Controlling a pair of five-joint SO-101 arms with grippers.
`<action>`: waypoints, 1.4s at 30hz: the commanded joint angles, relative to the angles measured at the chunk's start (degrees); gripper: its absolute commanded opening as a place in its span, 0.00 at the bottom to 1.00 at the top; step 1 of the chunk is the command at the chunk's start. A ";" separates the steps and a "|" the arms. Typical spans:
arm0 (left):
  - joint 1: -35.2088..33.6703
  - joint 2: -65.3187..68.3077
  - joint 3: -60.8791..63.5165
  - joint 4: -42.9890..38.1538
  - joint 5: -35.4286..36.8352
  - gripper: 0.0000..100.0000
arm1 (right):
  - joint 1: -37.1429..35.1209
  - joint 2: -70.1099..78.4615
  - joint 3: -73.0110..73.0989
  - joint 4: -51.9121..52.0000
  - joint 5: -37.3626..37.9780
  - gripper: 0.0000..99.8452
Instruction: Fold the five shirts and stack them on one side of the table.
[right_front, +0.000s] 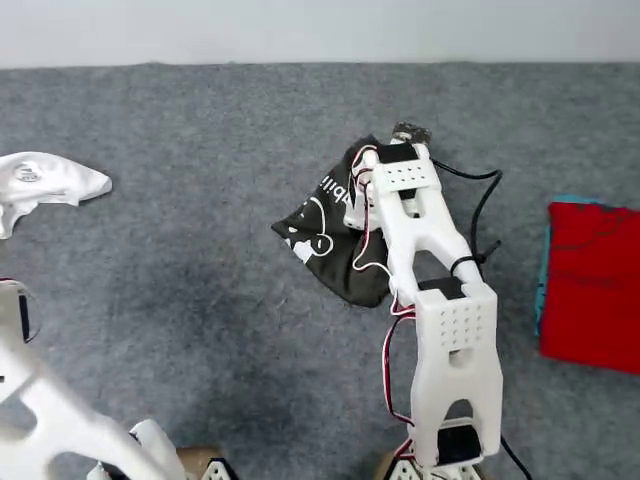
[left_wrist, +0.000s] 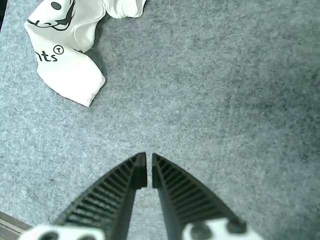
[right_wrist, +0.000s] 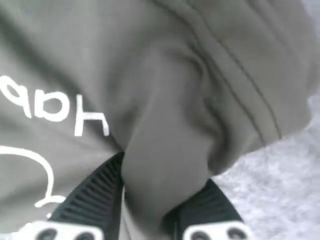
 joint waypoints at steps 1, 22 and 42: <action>-0.18 -1.58 -0.40 -0.70 -0.44 0.03 | 2.68 -6.46 0.35 4.70 7.38 0.01; 0.09 -1.58 -0.22 0.09 -0.26 0.03 | 30.11 -40.31 0.70 20.53 63.03 0.01; 0.18 -1.58 -0.22 0.00 -0.26 0.03 | 55.43 -31.43 0.70 10.68 77.54 0.01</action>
